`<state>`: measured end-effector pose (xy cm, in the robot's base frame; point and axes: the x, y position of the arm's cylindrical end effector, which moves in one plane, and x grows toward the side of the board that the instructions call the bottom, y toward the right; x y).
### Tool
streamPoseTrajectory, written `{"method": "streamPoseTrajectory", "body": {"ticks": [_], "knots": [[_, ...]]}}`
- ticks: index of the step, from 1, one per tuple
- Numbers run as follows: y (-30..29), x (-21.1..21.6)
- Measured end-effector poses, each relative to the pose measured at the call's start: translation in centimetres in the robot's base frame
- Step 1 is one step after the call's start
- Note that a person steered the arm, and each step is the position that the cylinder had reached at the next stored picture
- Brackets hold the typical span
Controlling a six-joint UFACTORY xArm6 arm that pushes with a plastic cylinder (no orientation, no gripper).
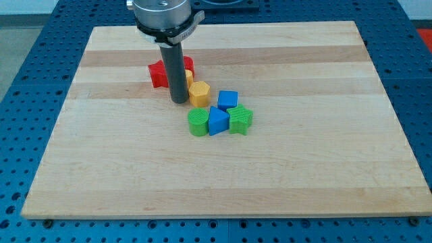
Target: Separate the yellow blocks from the red blocks
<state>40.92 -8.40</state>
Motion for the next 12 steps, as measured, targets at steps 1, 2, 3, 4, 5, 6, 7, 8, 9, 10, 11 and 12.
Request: {"method": "streamPoseTrajectory", "body": {"ticks": [1,2,3,4,5,6,7,8,9,10,11,12], "knots": [[0.0,0.0],[4.1,0.0],[6.0,0.0],[4.7,0.0],[0.0,0.7],[-4.5,2.1],[-5.7,2.0],[-3.1,-2.3],[-1.2,-2.5],[4.3,-3.7],[8.5,-3.9],[11.8,-4.0]]}}
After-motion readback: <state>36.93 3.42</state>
